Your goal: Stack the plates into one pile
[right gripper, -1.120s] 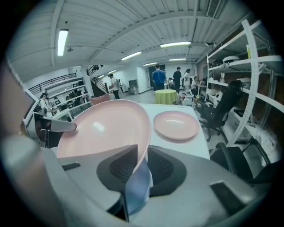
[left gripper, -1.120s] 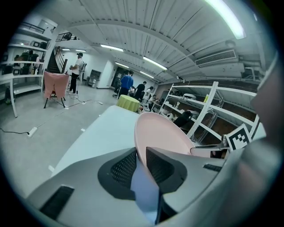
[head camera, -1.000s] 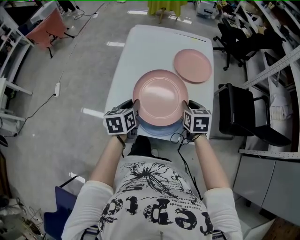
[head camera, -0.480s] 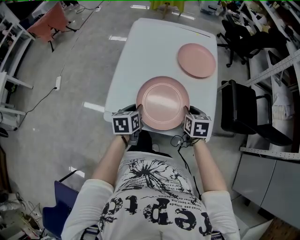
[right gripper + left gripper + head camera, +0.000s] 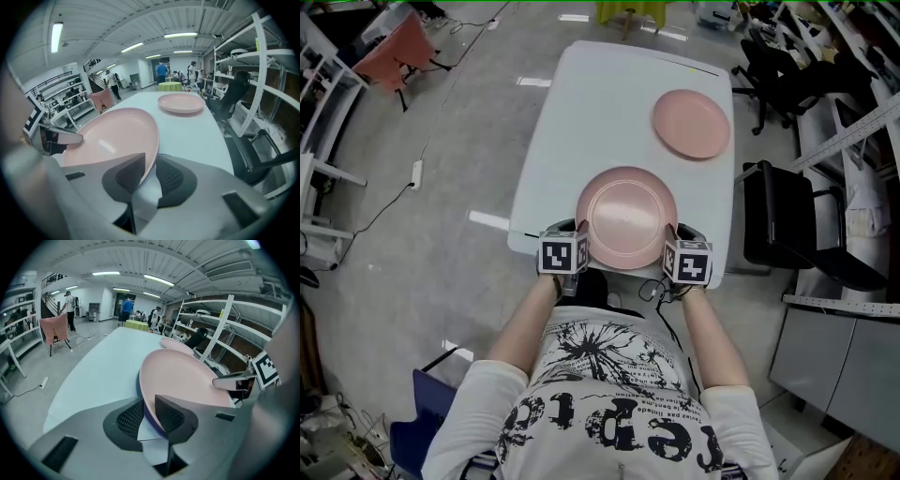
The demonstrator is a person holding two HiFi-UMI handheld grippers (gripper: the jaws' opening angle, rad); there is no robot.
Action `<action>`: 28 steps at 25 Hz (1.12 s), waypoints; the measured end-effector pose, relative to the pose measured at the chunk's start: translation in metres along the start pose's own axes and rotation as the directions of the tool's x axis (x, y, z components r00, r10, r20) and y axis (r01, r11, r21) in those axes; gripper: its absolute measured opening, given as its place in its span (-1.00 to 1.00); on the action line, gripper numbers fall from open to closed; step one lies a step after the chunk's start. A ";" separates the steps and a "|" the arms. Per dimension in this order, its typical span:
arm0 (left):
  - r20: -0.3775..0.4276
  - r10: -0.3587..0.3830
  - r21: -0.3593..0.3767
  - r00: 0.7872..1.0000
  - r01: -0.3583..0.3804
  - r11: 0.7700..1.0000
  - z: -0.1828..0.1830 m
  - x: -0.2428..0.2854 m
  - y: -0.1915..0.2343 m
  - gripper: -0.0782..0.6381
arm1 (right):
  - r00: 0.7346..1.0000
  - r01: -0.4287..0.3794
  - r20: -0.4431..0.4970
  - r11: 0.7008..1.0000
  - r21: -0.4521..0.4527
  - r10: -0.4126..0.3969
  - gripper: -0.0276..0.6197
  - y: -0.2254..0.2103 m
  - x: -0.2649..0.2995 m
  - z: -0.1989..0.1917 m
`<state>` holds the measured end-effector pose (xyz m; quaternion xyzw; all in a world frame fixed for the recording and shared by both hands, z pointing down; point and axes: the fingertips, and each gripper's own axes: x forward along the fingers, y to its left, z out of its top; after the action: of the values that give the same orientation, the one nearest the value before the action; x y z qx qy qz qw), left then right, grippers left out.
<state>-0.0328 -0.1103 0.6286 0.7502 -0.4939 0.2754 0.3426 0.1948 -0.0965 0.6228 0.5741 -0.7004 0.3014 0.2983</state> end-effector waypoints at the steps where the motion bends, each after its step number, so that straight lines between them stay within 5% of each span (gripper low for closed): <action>1: 0.003 0.007 0.018 1.000 -0.007 1.000 0.001 0.001 -0.001 -0.54 | 1.000 0.003 -0.005 1.000 0.000 -0.003 -0.67 -0.001 0.002 -0.002; 11: 0.000 0.090 0.182 0.996 -0.089 0.979 0.004 0.013 0.002 -0.49 | 0.999 0.019 -0.031 1.000 0.005 -0.018 -0.66 -0.001 0.016 -0.008; 16: 0.002 0.109 0.183 0.994 -0.107 0.977 0.006 0.014 -0.001 -0.47 | 0.997 0.056 -0.043 0.997 -0.048 -0.058 -0.64 -0.005 0.017 -0.007; 22: -0.013 0.114 0.201 0.993 -0.109 0.973 0.002 0.009 0.003 -0.17 | 0.998 0.046 -0.032 0.998 -0.046 -0.047 -0.49 0.003 0.011 -0.001; 28: 0.011 0.048 0.217 0.999 -0.049 0.975 0.021 0.005 0.006 -0.14 | 0.995 0.086 -0.043 0.996 -0.032 -0.087 -0.44 0.002 0.015 0.003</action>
<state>-0.0347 -0.1306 0.6208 0.7716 -0.4800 0.3339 0.2505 0.1898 -0.1077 0.6316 0.5926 -0.6726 0.2901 0.3351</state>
